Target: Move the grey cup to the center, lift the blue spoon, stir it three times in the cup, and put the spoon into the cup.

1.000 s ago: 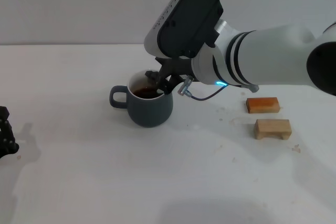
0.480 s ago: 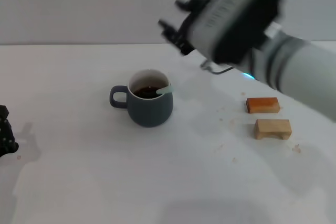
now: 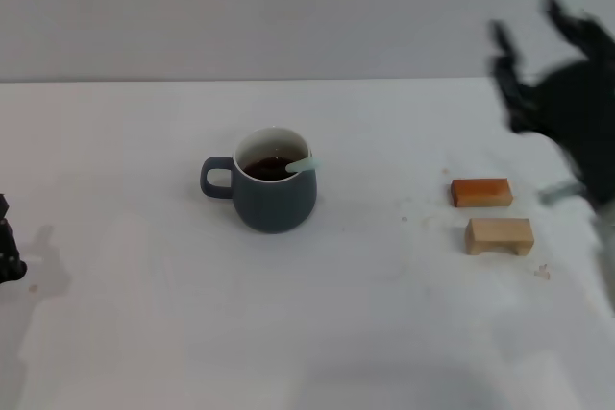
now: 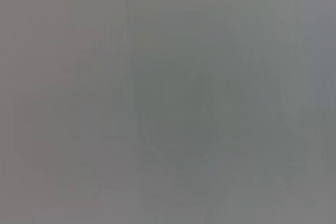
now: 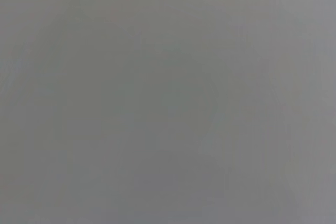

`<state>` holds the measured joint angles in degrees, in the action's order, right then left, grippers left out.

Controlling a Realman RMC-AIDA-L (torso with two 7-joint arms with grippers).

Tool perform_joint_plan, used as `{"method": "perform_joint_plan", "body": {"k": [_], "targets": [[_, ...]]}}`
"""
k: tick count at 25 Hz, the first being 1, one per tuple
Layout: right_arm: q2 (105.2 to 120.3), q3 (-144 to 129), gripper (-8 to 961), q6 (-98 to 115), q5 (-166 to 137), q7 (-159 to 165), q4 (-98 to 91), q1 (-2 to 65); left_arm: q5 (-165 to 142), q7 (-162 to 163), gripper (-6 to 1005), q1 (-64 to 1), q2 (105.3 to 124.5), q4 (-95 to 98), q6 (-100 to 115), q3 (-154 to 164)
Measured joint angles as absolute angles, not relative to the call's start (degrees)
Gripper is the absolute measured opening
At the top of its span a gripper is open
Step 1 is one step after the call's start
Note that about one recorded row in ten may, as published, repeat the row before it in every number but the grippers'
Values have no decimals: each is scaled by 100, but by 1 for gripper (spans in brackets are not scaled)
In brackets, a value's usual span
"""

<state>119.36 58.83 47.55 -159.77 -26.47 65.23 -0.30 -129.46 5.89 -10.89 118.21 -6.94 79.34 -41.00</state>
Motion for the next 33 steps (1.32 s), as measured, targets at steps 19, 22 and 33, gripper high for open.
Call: {"method": "perform_joint_plan", "body": {"k": [19, 22, 33], "targets": [[11931, 4532, 623, 8424, -12003, -576, 2737, 23, -12902, 589, -2, -868, 11821, -677, 8104, -4270], [11930, 4498, 657, 8453, -11964, -575, 2698, 32, -12901, 589, -2, -863, 11821, -675, 8104, -4271], [11950, 4256, 726, 8717, -11960, -596, 2433, 131, -12900, 589, -2, -862, 11821, -677, 8052, -4287]]}}
